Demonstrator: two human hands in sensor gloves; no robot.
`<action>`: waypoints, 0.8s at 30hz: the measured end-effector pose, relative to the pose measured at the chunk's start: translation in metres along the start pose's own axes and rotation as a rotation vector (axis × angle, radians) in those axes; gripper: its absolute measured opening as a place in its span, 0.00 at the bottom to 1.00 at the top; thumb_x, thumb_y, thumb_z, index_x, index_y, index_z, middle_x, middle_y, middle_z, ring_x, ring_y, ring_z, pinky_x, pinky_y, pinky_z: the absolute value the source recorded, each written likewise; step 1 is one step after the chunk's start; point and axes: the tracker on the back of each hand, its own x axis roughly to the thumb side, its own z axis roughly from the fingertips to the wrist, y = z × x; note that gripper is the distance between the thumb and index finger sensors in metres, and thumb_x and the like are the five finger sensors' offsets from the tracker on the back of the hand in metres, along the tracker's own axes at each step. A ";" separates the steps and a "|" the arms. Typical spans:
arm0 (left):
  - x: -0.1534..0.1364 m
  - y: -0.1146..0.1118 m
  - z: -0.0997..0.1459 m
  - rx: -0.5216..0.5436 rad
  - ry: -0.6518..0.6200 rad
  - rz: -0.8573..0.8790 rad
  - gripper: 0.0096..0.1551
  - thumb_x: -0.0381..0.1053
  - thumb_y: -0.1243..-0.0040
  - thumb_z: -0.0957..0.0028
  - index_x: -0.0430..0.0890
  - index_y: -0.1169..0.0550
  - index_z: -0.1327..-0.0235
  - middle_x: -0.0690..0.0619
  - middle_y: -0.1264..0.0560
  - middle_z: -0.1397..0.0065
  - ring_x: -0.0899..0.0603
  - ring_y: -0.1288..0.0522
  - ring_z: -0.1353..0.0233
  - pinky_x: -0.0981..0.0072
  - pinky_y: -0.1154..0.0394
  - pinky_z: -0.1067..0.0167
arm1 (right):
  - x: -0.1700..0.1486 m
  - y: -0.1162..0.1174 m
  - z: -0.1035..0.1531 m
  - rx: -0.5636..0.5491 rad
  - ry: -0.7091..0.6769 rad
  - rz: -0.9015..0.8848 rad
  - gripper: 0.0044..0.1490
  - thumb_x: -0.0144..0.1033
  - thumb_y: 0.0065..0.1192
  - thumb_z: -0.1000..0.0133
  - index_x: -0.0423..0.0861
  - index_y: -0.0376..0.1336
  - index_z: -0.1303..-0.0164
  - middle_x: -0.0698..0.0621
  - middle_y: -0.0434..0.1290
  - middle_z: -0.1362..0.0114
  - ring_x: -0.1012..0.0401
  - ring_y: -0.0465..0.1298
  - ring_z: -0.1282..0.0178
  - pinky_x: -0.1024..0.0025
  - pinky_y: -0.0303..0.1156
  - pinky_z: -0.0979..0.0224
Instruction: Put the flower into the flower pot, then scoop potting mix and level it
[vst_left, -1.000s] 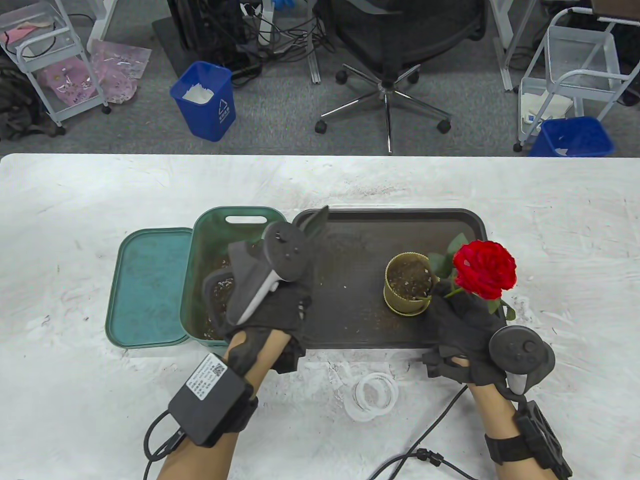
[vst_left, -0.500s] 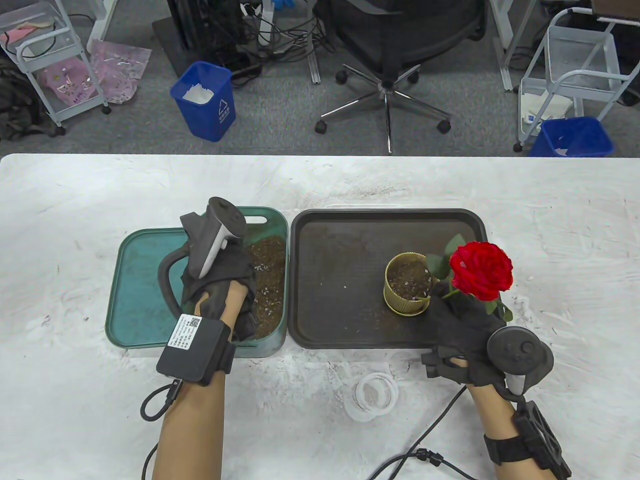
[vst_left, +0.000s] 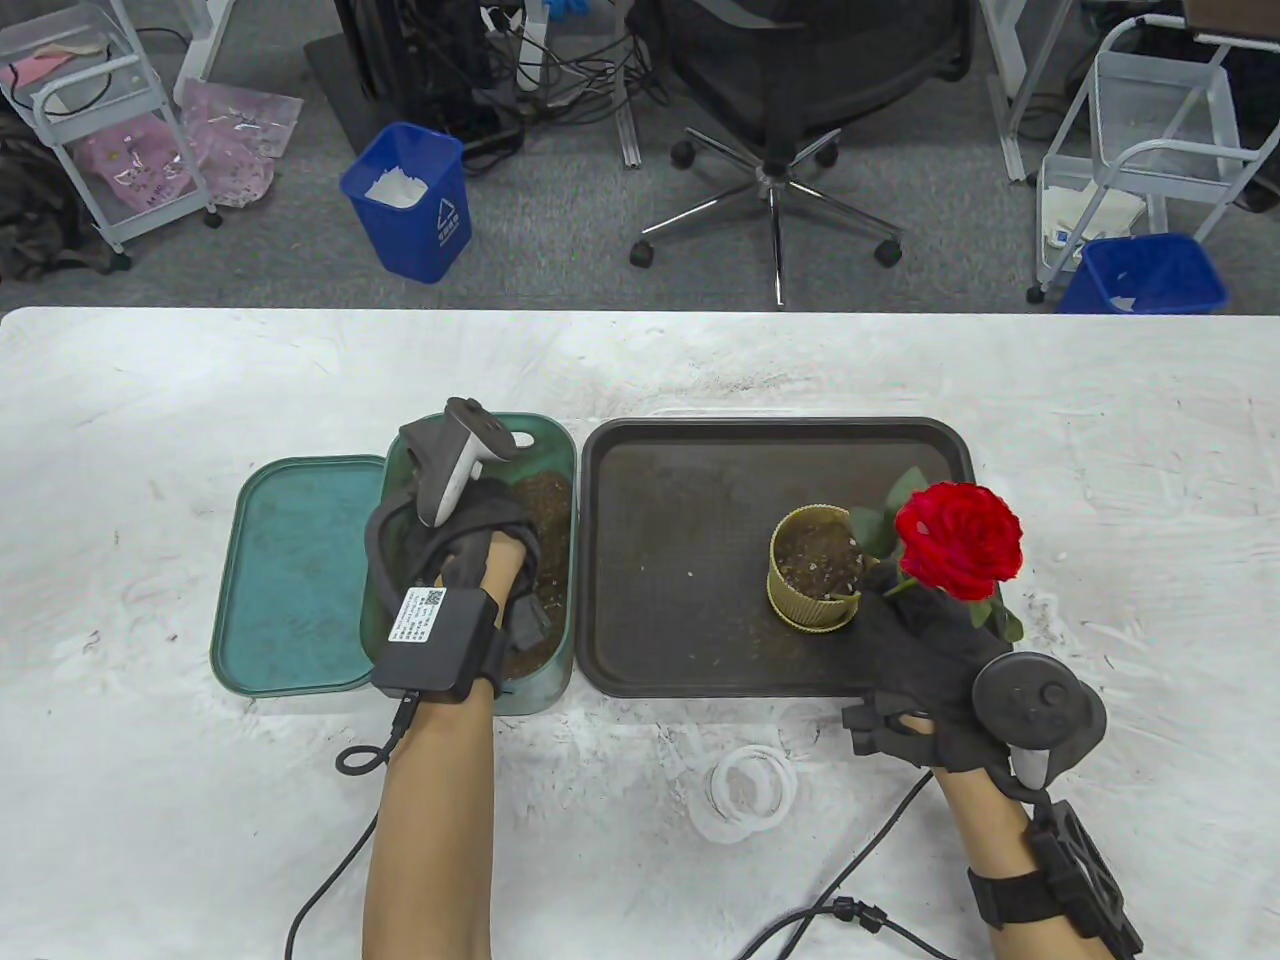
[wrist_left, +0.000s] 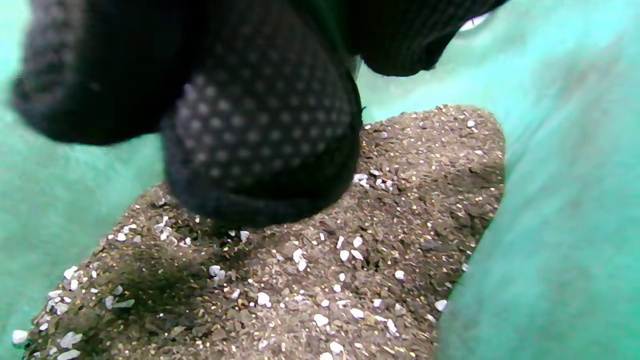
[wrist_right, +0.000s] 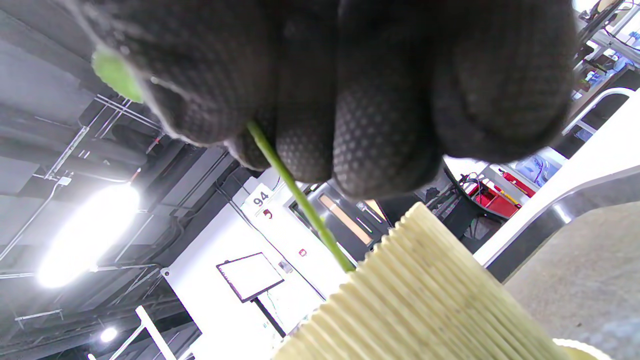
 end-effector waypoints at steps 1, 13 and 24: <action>0.001 0.000 0.000 -0.002 -0.003 0.005 0.32 0.55 0.43 0.54 0.36 0.24 0.44 0.49 0.15 0.56 0.51 0.09 0.75 0.64 0.11 0.72 | 0.000 0.000 0.000 0.000 0.000 0.000 0.23 0.39 0.72 0.57 0.47 0.75 0.53 0.43 0.84 0.50 0.48 0.86 0.61 0.50 0.85 0.59; -0.018 -0.005 -0.011 -0.177 -0.065 0.222 0.32 0.53 0.44 0.55 0.35 0.24 0.44 0.49 0.15 0.56 0.50 0.09 0.75 0.62 0.12 0.72 | 0.000 0.001 0.001 0.001 -0.001 0.000 0.23 0.39 0.72 0.57 0.47 0.75 0.53 0.43 0.84 0.50 0.48 0.86 0.61 0.50 0.85 0.59; -0.033 -0.007 -0.004 -0.326 -0.169 0.498 0.32 0.53 0.45 0.55 0.34 0.24 0.44 0.49 0.15 0.56 0.51 0.10 0.76 0.63 0.12 0.72 | 0.001 0.001 0.001 0.003 -0.001 -0.003 0.23 0.39 0.72 0.57 0.47 0.75 0.53 0.43 0.84 0.50 0.48 0.86 0.61 0.50 0.85 0.59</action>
